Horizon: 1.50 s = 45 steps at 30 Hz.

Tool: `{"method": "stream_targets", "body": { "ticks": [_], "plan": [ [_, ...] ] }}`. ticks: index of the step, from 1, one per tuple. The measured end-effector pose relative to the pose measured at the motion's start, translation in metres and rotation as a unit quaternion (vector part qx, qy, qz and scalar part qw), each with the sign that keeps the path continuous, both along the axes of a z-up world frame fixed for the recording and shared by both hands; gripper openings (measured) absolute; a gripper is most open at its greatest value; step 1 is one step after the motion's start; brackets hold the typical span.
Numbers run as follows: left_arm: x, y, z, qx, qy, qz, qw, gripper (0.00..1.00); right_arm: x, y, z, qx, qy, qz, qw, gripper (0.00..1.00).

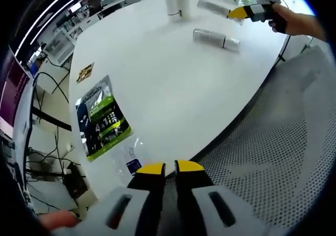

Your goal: Arrange the skincare products in the storage area until every visible bottle or jar stands upright without overlapping.

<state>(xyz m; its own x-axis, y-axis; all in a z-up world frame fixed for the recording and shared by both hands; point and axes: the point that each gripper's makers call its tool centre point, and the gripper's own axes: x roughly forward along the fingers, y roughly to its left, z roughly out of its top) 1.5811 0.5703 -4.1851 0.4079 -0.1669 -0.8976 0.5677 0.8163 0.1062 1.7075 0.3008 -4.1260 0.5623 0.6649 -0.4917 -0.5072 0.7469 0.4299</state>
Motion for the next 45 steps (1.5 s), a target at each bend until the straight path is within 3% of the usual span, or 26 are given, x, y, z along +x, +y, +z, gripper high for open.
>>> {"method": "stream_targets", "body": {
  "ticks": [7, 11, 13, 19, 22, 28, 37, 45],
  "plan": [
    [0.011, -0.018, 0.018, 0.000, -0.032, -0.029, 0.9991, 0.14, -0.019, 0.045, 0.022, 0.002, -0.023, 0.088, 0.9959, 0.14],
    [0.025, -0.039, 0.031, -0.025, -0.064, -0.035, 0.9970, 0.19, -0.031, 0.061, 0.023, -0.006, -0.026, 0.134, 0.9907, 0.14],
    [0.032, -0.063, 0.042, -0.065, -0.087, -0.028, 0.9937, 0.21, -0.036, 0.067, 0.022, -0.012, -0.029, 0.155, 0.9875, 0.14],
    [0.026, -0.082, 0.038, -0.061, -0.104, -0.055, 0.9912, 0.24, -0.039, 0.075, 0.022, -0.018, -0.032, 0.190, 0.9810, 0.14],
    [0.025, -0.076, 0.036, -0.033, -0.111, -0.075, 0.9904, 0.25, -0.041, 0.075, 0.020, -0.025, -0.034, 0.208, 0.9773, 0.14],
    [0.033, -0.074, 0.042, -0.033, -0.133, -0.064, 0.9886, 0.29, -0.047, 0.075, 0.016, -0.039, -0.036, 0.227, 0.9723, 0.14],
    [0.030, -0.077, 0.040, -0.020, -0.135, -0.086, 0.9869, 0.29, -0.062, 0.084, 0.007, -0.072, -0.043, 0.275, 0.9579, 0.14],
    [0.030, -0.074, 0.038, -0.013, -0.130, -0.086, 0.9877, 0.27, -0.063, 0.088, 0.005, -0.072, -0.040, 0.283, 0.9556, 0.14]
  ]
}}
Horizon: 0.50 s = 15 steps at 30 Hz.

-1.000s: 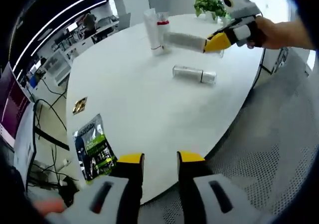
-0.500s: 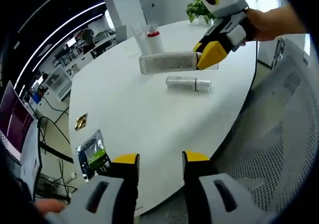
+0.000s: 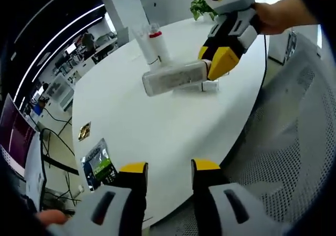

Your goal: Arrange the skincare products in the storage area until every visible bottle or jar stands upright without overlapping.

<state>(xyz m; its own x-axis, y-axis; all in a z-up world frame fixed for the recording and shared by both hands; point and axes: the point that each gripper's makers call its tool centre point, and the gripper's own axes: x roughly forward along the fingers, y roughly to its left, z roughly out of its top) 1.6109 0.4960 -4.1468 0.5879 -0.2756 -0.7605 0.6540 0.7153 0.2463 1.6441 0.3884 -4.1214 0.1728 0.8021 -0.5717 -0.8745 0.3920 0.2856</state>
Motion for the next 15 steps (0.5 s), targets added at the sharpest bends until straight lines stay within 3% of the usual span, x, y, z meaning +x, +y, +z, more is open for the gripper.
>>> {"method": "stream_targets", "body": {
  "ticks": [7, 15],
  "plan": [
    [0.003, 0.012, 0.000, 0.011, -0.010, 0.016, 0.9998, 0.19, -0.002, 0.006, -0.002, 0.001, 0.003, 0.018, 0.9998, 0.14],
    [0.006, 0.020, 0.000, 0.011, -0.009, 0.041, 0.9991, 0.18, 0.002, 0.005, 0.000, 0.015, -0.007, 0.038, 0.9991, 0.14]
  ]
}}
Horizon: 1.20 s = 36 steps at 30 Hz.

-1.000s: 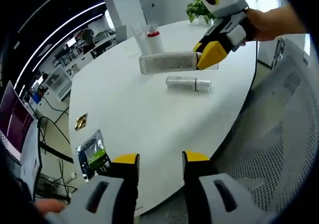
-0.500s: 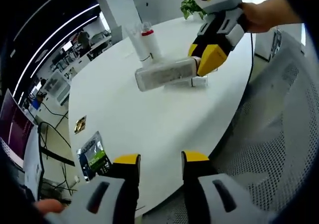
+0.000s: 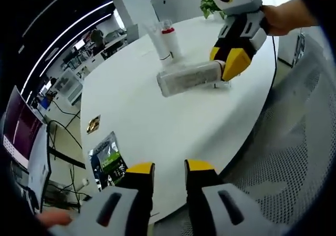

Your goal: Arrange the skincare products in the storage area until every visible bottle or jar stands upright without overlapping.

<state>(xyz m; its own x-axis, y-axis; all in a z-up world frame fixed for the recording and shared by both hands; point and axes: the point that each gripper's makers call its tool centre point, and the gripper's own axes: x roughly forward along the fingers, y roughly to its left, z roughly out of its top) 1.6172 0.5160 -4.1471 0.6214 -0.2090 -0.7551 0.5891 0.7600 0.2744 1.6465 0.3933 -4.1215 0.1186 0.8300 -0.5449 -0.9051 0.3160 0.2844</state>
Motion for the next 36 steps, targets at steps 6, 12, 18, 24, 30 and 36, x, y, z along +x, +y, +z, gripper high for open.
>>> {"method": "stream_targets", "body": {
  "ticks": [6, 12, 18, 24, 30, 36],
  "plan": [
    [-0.004, -0.010, -0.006, -0.028, 0.026, 0.003, 0.9993, 0.27, 0.004, -0.007, 0.004, 0.015, -0.008, 0.005, 0.9998, 0.14],
    [-0.004, -0.012, -0.007, -0.027, 0.027, -0.008, 0.9992, 0.28, 0.011, -0.016, 0.003, 0.018, -0.008, -0.009, 0.9998, 0.14],
    [-0.005, -0.017, -0.005, -0.041, 0.024, -0.015, 0.9988, 0.28, 0.008, -0.015, 0.000, 0.010, -0.004, -0.018, 0.9998, 0.14],
    [-0.007, -0.030, 0.003, -0.059, 0.012, -0.040, 0.9974, 0.28, -0.002, -0.013, 0.001, 0.002, 0.003, -0.027, 0.9996, 0.14],
    [-0.005, -0.030, 0.007, -0.072, 0.008, -0.037, 0.9967, 0.30, -0.004, -0.016, -0.001, -0.015, 0.010, -0.044, 0.9989, 0.14],
    [0.001, -0.026, 0.014, -0.098, 0.002, -0.014, 0.9951, 0.37, -0.003, -0.017, 0.005, -0.029, 0.007, -0.048, 0.9984, 0.14]
  ]
}}
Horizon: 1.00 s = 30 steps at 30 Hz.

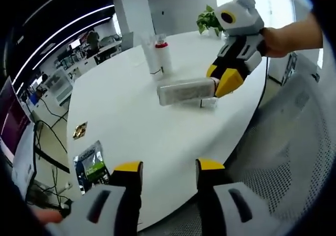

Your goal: Arrange the skincare products in the storage area until every visible bottle or jar stands upright without overlapping.

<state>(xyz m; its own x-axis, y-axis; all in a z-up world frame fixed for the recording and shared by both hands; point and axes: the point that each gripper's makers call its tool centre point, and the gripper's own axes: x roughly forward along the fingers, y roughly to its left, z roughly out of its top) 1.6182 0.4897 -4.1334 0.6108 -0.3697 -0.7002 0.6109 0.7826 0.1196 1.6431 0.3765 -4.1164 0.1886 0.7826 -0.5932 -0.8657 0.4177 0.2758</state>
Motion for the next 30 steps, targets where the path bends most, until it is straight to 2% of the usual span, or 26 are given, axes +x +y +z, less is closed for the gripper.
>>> {"method": "stream_targets", "body": {
  "ticks": [2, 6, 10, 13, 16, 19, 22, 25, 28, 30],
  "plan": [
    [0.001, 0.001, 0.003, -0.007, -0.003, 0.006, 1.0000, 0.37, 0.002, 0.001, 0.001, -0.006, -0.003, 0.001, 1.0000, 0.14],
    [0.003, 0.002, 0.004, 0.000, -0.012, 0.002, 0.9999, 0.37, 0.004, 0.007, 0.010, -0.020, -0.023, 0.011, 0.9995, 0.14],
    [0.002, 0.002, 0.002, 0.014, -0.016, -0.006, 0.9998, 0.48, 0.003, 0.012, 0.016, -0.031, -0.035, 0.024, 0.9986, 0.14],
    [0.002, 0.002, 0.004, 0.021, -0.022, -0.011, 0.9995, 0.48, 0.001, 0.012, 0.015, -0.062, -0.057, 0.049, 0.9953, 0.14],
    [0.002, 0.001, 0.005, 0.029, -0.030, -0.020, 0.9989, 0.49, -0.005, 0.014, 0.010, -0.083, -0.059, 0.068, 0.9925, 0.14],
    [0.001, 0.000, 0.004, 0.074, -0.046, -0.050, 0.9950, 0.49, -0.017, 0.020, 0.007, -0.088, -0.040, 0.087, 0.9915, 0.14],
    [-0.002, -0.005, 0.003, 0.118, -0.065, -0.085, 0.9873, 0.48, -0.026, 0.027, 0.003, -0.092, -0.025, 0.102, 0.9903, 0.14],
    [-0.006, -0.014, 0.004, 0.118, -0.072, -0.106, 0.9848, 0.48, -0.034, 0.030, -0.002, -0.113, -0.035, 0.139, 0.9832, 0.14],
    [-0.011, -0.020, 0.001, 0.113, -0.064, -0.124, 0.9838, 0.47, -0.039, 0.033, -0.006, -0.146, -0.070, 0.185, 0.9694, 0.14],
    [-0.013, -0.025, 0.001, 0.105, -0.061, -0.132, 0.9837, 0.44, -0.042, 0.036, -0.007, -0.154, -0.080, 0.210, 0.9621, 0.14]
  ]
}}
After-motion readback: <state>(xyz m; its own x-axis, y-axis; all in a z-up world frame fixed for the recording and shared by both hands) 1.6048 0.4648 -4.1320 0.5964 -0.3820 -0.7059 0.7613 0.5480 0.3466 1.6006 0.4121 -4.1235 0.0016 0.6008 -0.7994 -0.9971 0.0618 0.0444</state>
